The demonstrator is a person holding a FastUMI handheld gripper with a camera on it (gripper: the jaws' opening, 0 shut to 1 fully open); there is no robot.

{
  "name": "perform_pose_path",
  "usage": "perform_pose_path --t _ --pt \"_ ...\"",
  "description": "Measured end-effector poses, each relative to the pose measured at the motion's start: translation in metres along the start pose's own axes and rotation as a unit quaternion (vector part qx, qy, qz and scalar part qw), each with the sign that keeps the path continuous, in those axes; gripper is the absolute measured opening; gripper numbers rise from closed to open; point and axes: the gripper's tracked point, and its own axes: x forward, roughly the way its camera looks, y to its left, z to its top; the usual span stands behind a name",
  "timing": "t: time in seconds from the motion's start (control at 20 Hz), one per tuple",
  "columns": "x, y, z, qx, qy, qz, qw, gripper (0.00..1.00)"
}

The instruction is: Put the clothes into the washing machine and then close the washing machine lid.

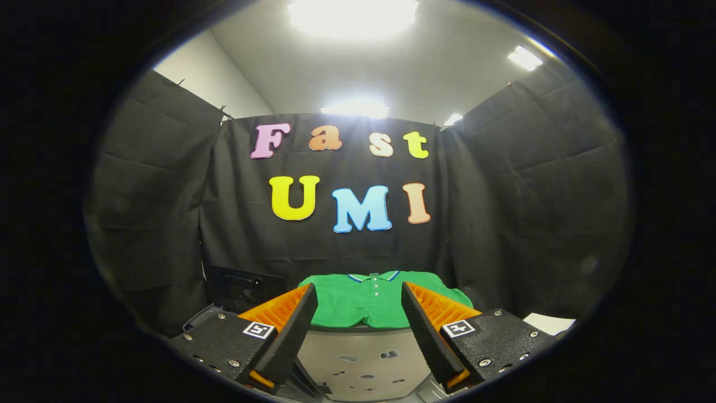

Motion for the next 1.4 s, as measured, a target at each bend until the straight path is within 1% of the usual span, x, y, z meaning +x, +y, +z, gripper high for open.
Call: perform_pose_path --t 0.15,0.35,0.8,1.05,1.2,1.4 --pt "0.033 -0.007 0.003 0.010 0.012 -0.001 1.000 0.94" --pt "0.078 -0.018 -0.002 0.005 0.030 -0.008 1.000 0.93" --pt "0.168 -0.026 -0.023 0.007 0.098 0.004 0.995 0.94" --pt "0.206 -0.024 -0.046 0.007 0.156 0.022 0.987 0.94" --pt "0.223 -0.024 -0.063 -0.007 0.193 0.029 0.981 0.94" --pt "0.243 -0.025 -0.082 -0.023 0.227 0.039 0.973 0.94"
